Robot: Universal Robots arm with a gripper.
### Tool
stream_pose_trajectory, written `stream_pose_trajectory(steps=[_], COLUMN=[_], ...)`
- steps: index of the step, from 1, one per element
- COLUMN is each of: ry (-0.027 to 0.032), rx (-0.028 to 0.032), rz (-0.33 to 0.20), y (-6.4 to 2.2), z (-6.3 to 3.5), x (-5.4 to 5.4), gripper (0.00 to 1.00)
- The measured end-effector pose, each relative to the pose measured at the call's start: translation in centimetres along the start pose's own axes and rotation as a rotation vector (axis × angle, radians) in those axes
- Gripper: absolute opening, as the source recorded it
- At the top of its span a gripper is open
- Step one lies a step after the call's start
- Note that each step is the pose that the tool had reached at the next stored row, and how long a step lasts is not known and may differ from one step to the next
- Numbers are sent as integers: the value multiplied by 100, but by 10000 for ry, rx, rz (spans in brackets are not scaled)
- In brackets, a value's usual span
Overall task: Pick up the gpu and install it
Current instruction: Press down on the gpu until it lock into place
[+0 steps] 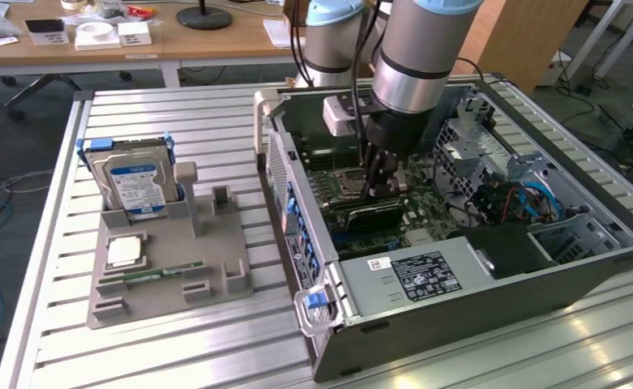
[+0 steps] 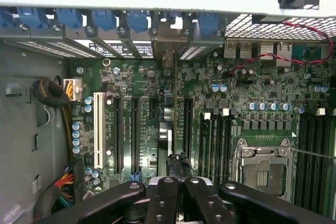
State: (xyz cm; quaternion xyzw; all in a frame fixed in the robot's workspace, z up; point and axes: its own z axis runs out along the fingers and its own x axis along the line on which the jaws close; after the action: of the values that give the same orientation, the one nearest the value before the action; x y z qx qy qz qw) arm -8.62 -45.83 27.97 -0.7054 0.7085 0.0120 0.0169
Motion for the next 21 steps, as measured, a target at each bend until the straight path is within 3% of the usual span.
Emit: stream_pose_trajectory(steps=[7, 8, 21], ry=[-5, -6, -8], rx=[0, 1, 1], rz=[3, 3, 3], y=[13, 13, 15], z=[31, 79, 97], x=[-21, -19, -4], gripper=[11, 11, 11])
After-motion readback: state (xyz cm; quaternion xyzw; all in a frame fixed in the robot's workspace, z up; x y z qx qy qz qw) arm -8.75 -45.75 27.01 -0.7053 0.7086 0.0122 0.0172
